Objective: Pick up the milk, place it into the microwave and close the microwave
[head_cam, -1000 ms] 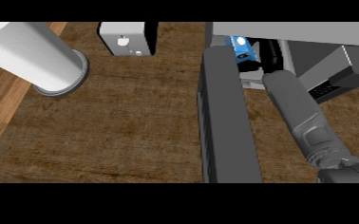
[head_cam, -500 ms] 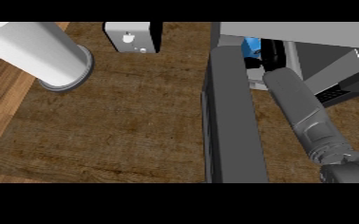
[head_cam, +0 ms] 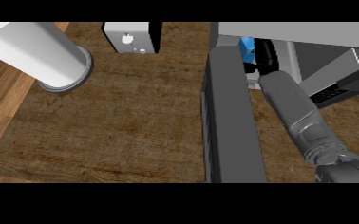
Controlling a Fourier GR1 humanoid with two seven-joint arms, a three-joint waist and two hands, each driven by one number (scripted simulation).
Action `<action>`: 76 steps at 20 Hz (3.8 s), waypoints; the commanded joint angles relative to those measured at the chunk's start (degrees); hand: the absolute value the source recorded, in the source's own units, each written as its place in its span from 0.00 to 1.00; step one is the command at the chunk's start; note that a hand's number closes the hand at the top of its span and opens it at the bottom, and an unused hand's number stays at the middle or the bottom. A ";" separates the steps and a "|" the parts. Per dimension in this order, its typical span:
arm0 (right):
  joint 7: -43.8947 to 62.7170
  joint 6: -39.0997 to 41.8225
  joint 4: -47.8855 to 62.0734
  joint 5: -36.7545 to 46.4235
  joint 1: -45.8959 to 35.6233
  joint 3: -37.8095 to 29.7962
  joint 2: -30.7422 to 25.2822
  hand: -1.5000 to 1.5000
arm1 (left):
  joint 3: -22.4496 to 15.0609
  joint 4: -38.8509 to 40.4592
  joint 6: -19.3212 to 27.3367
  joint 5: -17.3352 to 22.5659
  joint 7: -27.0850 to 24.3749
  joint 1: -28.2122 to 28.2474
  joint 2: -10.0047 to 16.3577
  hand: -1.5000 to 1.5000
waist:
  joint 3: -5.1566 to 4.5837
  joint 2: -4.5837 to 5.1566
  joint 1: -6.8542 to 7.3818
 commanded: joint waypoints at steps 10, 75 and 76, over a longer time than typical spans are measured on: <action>-9.32 14.90 -0.11 -5.15 3.46 -4.38 -1.09 0.00 | -7.35 -1.83 1.51 -5.85 3.37 -3.98 -2.44 0.00 | -0.07 -1.32 -3.09; -2.39 53.32 -77.17 -33.71 63.05 3.53 -10.74 0.00 | -49.44 62.66 31.50 -5.92 31.22 -82.26 -19.93 1.00 | -0.68 -1.87 -15.87; -2.31 54.14 -76.75 -35.05 62.35 3.40 -10.99 0.00 | -49.84 62.15 34.15 -5.67 30.71 -81.83 -19.93 1.00 | -0.66 -1.78 -16.06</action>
